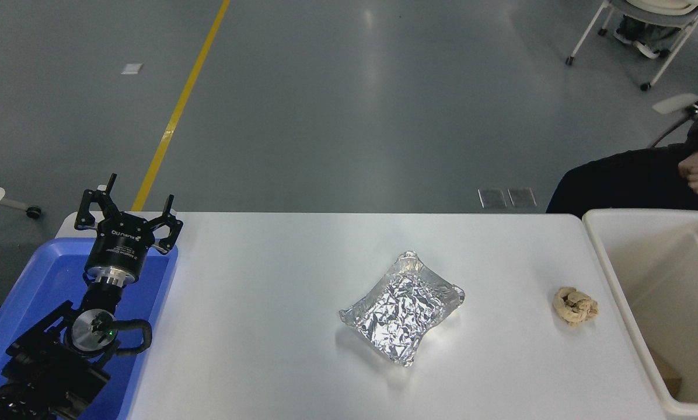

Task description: Pick up paper cup place in dustbin

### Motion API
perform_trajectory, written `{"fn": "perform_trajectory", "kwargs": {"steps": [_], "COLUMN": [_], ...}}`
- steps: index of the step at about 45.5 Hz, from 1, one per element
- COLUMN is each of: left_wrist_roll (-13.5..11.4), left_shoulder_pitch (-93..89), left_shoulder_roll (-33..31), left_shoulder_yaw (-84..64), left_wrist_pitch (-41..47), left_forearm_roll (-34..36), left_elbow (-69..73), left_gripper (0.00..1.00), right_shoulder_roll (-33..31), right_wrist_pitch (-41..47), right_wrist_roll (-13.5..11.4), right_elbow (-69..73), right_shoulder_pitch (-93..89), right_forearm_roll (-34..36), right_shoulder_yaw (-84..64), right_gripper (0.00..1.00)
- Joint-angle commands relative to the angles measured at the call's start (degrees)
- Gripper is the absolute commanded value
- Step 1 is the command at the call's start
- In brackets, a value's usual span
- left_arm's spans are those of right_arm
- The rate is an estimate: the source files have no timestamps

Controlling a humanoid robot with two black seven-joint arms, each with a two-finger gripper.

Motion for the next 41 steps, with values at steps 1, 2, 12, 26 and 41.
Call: {"fn": "perform_trajectory", "kwargs": {"steps": [1, 2, 12, 26, 41], "left_wrist_roll": [0.0, 0.0, 0.0, 0.0, 0.0], "left_shoulder_pitch": [0.0, 0.0, 0.0, -0.1, -0.1], "left_shoulder_roll": [0.0, 0.0, 0.0, 0.0, 0.0], "left_shoulder_yaw": [0.0, 0.0, 0.0, 0.0, 0.1], "left_wrist_pitch": [0.0, 0.0, 0.0, 0.0, 0.0], "left_forearm_roll": [0.0, 0.0, 0.0, 0.0, 0.0], "left_elbow": [0.0, 0.0, 0.0, 0.0, 0.0], "left_gripper": [1.0, 1.0, 1.0, 1.0, 1.0], "right_shoulder_roll": [8.4, 8.9, 11.5, 13.8, 13.3], "right_wrist_pitch": [-4.3, -4.7, -6.8, -8.6, -7.9], "right_wrist_roll": [-0.2, -0.3, -0.4, -1.6, -1.3], "right_elbow": [-10.0, -10.5, -12.4, -13.1, -12.9], "right_shoulder_pitch": [-11.7, -11.9, -12.8, -15.0, -14.3], "right_forearm_roll": [6.5, 7.4, 9.2, 9.2, 9.6], "right_shoulder_yaw": [9.1, 9.1, 9.4, 11.6, 10.5], "right_gripper": [0.0, 0.0, 0.0, 0.01, 1.0]}}
